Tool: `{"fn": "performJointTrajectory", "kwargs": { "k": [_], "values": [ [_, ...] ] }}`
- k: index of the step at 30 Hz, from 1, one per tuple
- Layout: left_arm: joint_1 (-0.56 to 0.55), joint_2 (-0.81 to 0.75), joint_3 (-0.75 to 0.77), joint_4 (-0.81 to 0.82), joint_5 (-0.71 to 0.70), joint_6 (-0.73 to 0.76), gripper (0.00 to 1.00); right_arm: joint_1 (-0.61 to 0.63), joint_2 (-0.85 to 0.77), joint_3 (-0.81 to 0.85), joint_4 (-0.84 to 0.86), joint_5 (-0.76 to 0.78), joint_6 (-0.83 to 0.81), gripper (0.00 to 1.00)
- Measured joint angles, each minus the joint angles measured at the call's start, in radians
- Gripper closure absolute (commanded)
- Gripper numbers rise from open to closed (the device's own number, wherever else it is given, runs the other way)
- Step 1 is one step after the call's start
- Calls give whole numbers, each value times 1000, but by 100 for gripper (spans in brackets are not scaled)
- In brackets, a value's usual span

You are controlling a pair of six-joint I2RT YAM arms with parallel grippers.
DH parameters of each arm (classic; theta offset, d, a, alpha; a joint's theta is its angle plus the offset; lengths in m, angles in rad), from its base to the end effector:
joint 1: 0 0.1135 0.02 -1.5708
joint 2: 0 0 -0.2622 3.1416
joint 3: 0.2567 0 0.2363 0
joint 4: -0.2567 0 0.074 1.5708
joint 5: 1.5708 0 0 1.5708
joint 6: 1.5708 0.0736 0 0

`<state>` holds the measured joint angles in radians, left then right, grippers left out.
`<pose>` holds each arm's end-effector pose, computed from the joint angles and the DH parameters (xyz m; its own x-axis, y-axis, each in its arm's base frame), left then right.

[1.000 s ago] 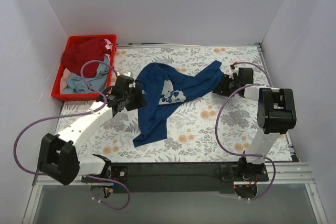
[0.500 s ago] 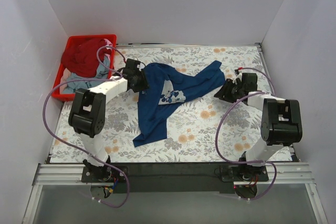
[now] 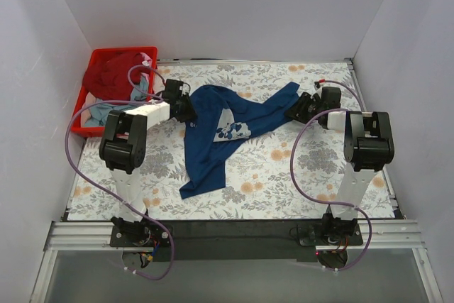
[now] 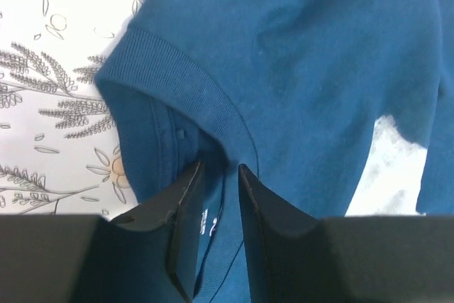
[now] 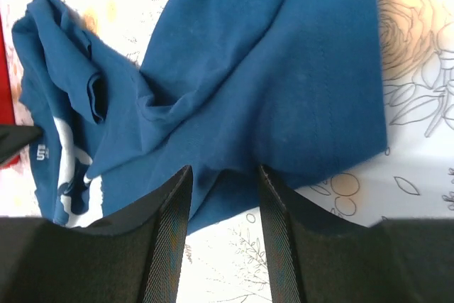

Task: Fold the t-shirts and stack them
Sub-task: Flatten the tshirt out

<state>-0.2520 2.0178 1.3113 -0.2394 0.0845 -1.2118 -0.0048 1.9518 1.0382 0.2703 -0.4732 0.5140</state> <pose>0.4171 -0.1138 0.1277 -0.5533 -0.8209 -0.1414 -0.6312 0.5240 -0.5718 0.4164 0.0315 0.1289 -0.6995 0.4410 -0.5623 -0.0189 0.7752 0.6314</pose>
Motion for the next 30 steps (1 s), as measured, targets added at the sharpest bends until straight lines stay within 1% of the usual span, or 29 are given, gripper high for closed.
{"fn": "performJointTrajectory", "kwargs": {
  "k": [3,5,7,10,13,18,20,21,24,26,28,30],
  "values": [
    [2,-32,-65,45,8,-17,76,-8,-3,-23,36,0,18,50],
    [2,-74,-126,59,18,-28,77,-17,-28,-74,73,3,34,50],
    [2,-136,-212,75,35,-40,77,-32,-83,-151,83,5,46,50],
    [2,-236,-330,56,58,-50,77,-64,-194,-270,51,19,50,50],
    [2,-351,-447,14,77,-63,77,-81,-307,-359,-19,52,31,49],
    [2,-570,-631,-113,105,-95,75,-87,-546,-504,-183,135,-16,45],
    [2,-647,-678,-169,109,-105,70,-85,-626,-530,-263,163,-36,45],
    [1,-696,-696,-213,108,-108,65,-86,-659,-531,-305,177,-49,45],
    [0,-780,-685,-282,95,-104,58,-78,-734,-514,-376,196,-82,44],
    [-4,-794,-644,-298,74,-85,53,-57,-754,-475,-402,209,-103,43],
    [-11,-760,-558,-303,46,-51,49,-14,-752,-424,-408,224,-128,41],
    [-22,-686,-451,-279,18,-5,46,40,-735,-377,-409,234,-150,37]
  ]
}}
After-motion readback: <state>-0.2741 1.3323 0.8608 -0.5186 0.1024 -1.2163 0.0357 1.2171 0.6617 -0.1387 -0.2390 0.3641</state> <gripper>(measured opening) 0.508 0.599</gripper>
